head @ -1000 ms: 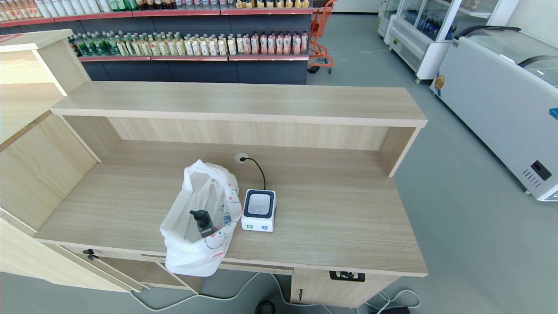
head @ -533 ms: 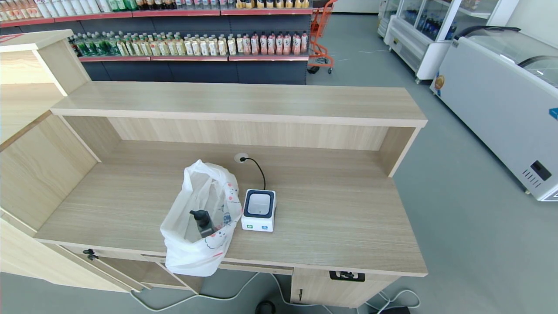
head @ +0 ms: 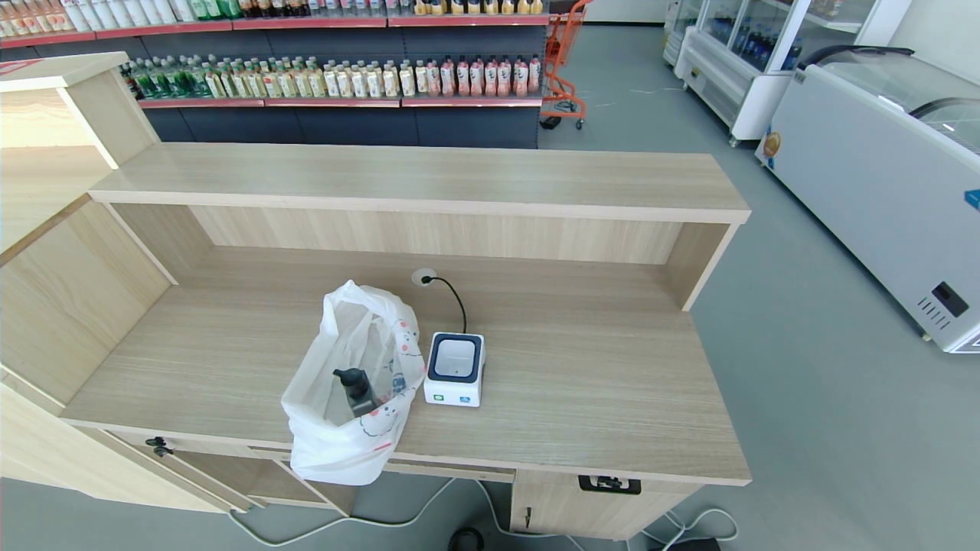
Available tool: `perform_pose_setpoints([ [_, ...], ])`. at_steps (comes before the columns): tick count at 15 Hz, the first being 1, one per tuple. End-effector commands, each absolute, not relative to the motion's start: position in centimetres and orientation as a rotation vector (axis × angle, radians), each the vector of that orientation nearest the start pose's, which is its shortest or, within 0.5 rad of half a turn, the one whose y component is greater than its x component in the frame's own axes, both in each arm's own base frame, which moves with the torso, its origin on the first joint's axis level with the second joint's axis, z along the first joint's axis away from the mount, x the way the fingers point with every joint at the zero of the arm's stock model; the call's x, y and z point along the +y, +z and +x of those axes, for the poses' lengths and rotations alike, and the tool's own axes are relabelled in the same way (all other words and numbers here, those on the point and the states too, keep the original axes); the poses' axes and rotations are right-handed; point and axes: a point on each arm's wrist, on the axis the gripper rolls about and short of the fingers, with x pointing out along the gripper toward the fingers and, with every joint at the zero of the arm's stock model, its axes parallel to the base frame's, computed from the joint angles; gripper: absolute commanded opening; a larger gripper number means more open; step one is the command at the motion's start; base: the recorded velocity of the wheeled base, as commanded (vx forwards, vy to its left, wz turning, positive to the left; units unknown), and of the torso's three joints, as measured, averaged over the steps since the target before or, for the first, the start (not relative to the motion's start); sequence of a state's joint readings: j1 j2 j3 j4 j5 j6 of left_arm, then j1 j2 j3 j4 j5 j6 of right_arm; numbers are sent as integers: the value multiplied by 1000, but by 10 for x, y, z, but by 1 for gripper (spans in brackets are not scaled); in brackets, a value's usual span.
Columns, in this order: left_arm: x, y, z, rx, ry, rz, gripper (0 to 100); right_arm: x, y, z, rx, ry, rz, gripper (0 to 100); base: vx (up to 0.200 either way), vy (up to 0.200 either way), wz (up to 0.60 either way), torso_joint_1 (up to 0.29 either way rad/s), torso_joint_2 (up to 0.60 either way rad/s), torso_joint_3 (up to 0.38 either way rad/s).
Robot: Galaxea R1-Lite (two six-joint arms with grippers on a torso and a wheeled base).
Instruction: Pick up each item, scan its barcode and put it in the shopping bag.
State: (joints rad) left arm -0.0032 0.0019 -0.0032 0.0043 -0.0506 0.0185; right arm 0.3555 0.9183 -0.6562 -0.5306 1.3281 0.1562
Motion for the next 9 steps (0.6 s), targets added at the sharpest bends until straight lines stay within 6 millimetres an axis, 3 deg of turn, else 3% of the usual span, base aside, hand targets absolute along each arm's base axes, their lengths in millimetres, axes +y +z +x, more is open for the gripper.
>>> perform_pose_setpoints([
  [1,-1,76,-23,3,-54,18,0,51,289,76,-137,1685,-25,0,0,0,0,0,0,0],
  [9,-1,76,-23,3,-54,18,0,51,286,83,-114,1654,-15,0,0,0,0,0,0,0],
])
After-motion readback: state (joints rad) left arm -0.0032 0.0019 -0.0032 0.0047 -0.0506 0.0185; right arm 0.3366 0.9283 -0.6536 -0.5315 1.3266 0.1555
